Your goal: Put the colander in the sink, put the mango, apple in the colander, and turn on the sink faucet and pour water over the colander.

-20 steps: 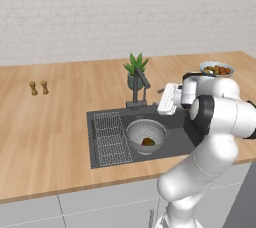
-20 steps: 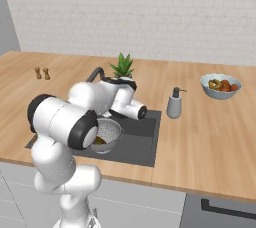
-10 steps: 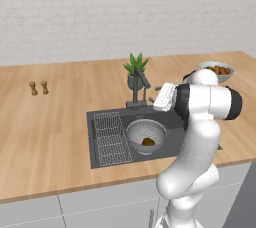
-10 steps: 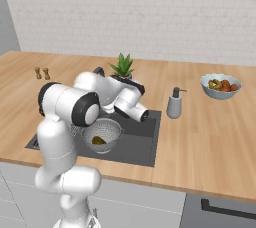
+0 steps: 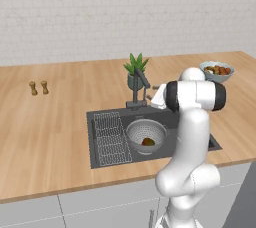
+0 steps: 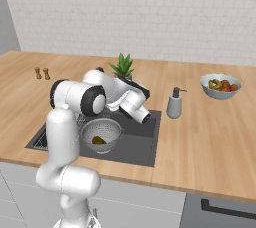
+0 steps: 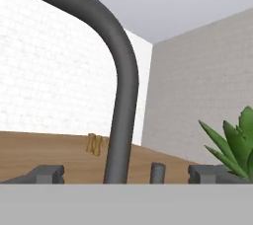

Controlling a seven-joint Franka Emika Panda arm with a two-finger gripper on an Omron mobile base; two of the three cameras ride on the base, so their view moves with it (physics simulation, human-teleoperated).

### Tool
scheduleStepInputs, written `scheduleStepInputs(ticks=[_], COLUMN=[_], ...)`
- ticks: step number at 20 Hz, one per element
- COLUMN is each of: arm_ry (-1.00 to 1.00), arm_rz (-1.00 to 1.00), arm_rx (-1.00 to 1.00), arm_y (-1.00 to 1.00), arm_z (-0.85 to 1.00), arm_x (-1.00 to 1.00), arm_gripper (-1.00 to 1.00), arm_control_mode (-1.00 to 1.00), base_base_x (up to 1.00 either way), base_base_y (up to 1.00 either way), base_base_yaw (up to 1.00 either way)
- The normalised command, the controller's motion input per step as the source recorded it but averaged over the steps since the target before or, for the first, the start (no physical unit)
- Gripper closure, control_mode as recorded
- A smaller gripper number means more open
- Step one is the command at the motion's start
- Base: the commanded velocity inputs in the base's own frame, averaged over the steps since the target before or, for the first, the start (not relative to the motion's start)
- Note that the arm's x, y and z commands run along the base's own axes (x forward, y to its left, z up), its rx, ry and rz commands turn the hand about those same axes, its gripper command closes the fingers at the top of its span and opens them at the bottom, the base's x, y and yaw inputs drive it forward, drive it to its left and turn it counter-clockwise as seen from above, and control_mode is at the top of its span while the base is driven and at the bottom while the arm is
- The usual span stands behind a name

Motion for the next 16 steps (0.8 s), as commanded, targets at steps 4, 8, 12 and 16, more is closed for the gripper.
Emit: scheduleStepInputs(ticks=[4, 8, 12, 16], arm_ry=[0.06, 0.05, 0.05, 0.03], arm_rz=[0.00, 0.00, -0.01, -0.01], arm_rx=[0.00, 0.00, 0.00, -0.03], arm_y=[0.02, 0.04, 0.14, 0.15], arm_z=[-0.17, -0.12, -0.08, -0.14], arm_x=[0.40, 0.42, 0.48, 0.41], arm_gripper=[-1.00, -1.00, -1.00, -1.00], arm_control_mode=[-1.00, -1.00, -1.00, -1.00], base_base_x=[0.00, 0.00, 0.00, 0.00], base_base_y=[0.00, 0.00, 0.00, 0.00], base_base_yaw=[0.00, 0.00, 0.00, 0.00])
